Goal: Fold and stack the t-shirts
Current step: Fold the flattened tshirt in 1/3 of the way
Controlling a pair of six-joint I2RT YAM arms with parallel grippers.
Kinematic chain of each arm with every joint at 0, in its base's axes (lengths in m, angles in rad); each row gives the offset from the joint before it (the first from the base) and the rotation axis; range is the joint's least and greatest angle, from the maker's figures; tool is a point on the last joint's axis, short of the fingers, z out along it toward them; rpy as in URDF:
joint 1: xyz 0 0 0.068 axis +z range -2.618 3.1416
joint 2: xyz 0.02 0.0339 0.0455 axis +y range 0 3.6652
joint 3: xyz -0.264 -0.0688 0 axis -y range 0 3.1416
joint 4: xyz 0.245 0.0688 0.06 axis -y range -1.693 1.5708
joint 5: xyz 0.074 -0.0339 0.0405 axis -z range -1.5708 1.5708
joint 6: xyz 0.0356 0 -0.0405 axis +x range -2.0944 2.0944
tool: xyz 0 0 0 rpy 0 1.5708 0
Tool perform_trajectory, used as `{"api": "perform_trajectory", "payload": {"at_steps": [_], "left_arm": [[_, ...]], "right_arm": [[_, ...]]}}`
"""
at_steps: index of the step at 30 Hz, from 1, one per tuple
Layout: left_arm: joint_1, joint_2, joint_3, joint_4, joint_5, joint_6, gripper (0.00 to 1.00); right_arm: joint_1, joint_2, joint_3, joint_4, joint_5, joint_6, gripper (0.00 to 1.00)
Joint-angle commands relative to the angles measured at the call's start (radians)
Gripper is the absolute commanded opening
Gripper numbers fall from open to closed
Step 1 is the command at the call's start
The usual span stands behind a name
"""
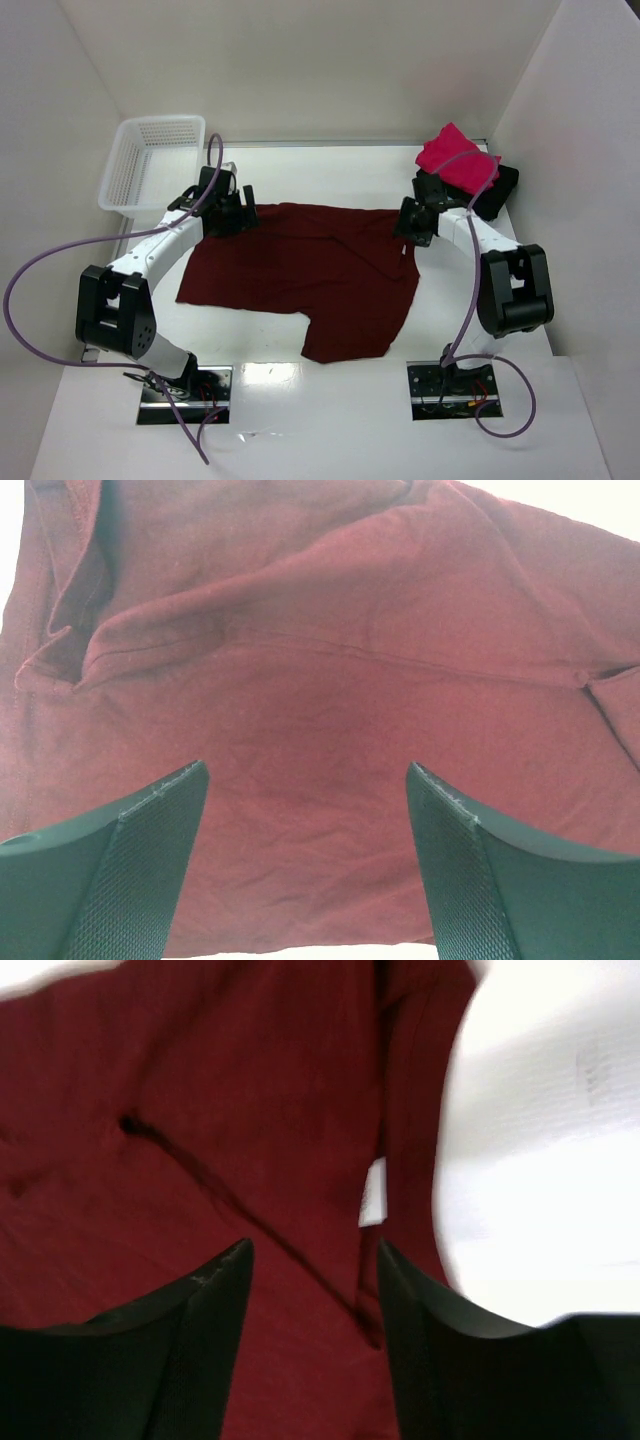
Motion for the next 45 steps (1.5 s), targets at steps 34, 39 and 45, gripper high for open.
{"api": "perform_trajectory", "payload": {"at_steps": [34,39,45], "left_arm": [[0.001,-0.007,0.007,0.006,0.021,-0.010,0.88],[0.001,0.041,0.039,0.006,0.021,0.000,0.88],[0.006,0.145,0.128,0.006,-0.003,-0.010,0.87]], "right_arm": [[-0.084,0.184,0.074,-0.131,0.276,-0.015,0.00],[-0.061,0.175,0.109,-0.110,0.182,-0.050,0.22],[-0.021,0.087,0.153,-0.101,0.082,-0.069,0.58]]}}
